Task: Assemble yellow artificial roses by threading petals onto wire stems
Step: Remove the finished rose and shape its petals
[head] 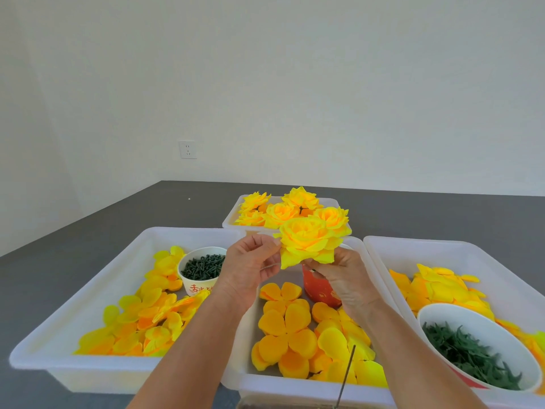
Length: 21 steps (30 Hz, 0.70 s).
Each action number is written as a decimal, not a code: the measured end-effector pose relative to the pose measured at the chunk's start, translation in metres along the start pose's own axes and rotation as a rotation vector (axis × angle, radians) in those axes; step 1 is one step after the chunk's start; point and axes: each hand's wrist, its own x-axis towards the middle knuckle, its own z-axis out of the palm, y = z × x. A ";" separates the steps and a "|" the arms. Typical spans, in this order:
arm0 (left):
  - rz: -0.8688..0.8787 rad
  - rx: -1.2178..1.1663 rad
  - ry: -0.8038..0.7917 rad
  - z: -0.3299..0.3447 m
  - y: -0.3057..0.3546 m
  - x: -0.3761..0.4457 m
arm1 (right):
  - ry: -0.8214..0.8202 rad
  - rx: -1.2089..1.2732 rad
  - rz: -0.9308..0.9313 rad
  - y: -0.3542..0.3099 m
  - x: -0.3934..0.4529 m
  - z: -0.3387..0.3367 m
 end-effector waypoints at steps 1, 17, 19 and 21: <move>-0.024 -0.025 -0.017 0.000 0.001 0.000 | -0.009 0.010 -0.005 0.000 -0.001 0.000; 0.129 0.367 0.130 -0.001 -0.005 0.001 | -0.079 -0.172 -0.049 -0.001 -0.001 -0.005; 0.163 0.452 0.139 0.001 -0.005 0.000 | -0.095 -0.228 -0.049 0.000 -0.002 -0.005; 0.120 0.407 0.139 0.002 -0.005 0.000 | -0.114 -0.201 -0.063 -0.001 -0.003 -0.004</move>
